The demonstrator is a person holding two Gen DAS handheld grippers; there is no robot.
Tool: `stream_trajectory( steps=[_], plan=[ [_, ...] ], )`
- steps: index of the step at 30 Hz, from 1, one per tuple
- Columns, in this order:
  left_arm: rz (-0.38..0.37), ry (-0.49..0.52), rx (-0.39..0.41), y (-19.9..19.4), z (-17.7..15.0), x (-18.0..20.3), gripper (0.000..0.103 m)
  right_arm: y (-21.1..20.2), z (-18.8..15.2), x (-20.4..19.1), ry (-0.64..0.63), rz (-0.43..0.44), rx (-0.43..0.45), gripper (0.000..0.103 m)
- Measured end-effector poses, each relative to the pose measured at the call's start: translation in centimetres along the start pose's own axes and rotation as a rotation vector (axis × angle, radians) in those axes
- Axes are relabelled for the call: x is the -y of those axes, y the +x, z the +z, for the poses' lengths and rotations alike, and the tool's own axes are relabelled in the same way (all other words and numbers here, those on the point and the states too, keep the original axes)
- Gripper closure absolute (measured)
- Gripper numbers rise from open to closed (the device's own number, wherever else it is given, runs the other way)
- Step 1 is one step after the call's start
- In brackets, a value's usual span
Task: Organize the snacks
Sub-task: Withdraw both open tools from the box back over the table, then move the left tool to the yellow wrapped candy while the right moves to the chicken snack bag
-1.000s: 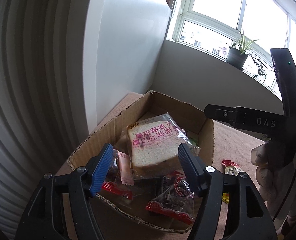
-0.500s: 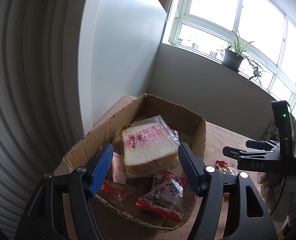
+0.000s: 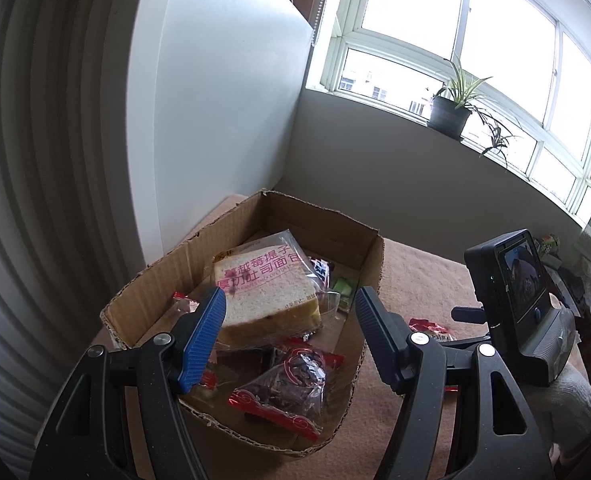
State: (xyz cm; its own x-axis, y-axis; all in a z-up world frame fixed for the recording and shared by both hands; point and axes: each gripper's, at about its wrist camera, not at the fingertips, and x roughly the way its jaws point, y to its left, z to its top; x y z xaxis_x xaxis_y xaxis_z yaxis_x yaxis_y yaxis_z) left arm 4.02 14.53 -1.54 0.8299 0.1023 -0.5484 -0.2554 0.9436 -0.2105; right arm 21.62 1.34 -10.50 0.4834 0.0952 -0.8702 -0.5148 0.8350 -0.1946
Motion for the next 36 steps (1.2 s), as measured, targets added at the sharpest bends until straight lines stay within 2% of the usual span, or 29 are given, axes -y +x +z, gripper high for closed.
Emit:
stream_trajectory(
  steps=[11,16,21,28,36],
  plan=[
    [-0.018,0.039,-0.01,0.0,-0.5,1.8,0.036,-0.9,-4.7,3.5,0.066,0.031,-0.001,0.019],
    [-0.051,0.09,-0.02,0.0,-1.2,3.5,0.036,-1.1,-6.7,6.2,0.135,0.065,-0.002,0.019],
    [-0.118,0.16,-0.042,0.2,-2.2,6.0,0.036,-1.2,-8.6,8.8,0.189,0.076,0.007,0.019],
    [-0.193,0.269,-0.168,2.7,-4.5,10.0,0.036,-1.9,-10.3,10.2,0.213,0.089,0.023,0.019],
    [-0.183,0.308,-0.285,5.8,-6.2,11.3,0.036,-5.2,-13.4,11.3,0.23,0.142,0.072,0.019]
  ],
)
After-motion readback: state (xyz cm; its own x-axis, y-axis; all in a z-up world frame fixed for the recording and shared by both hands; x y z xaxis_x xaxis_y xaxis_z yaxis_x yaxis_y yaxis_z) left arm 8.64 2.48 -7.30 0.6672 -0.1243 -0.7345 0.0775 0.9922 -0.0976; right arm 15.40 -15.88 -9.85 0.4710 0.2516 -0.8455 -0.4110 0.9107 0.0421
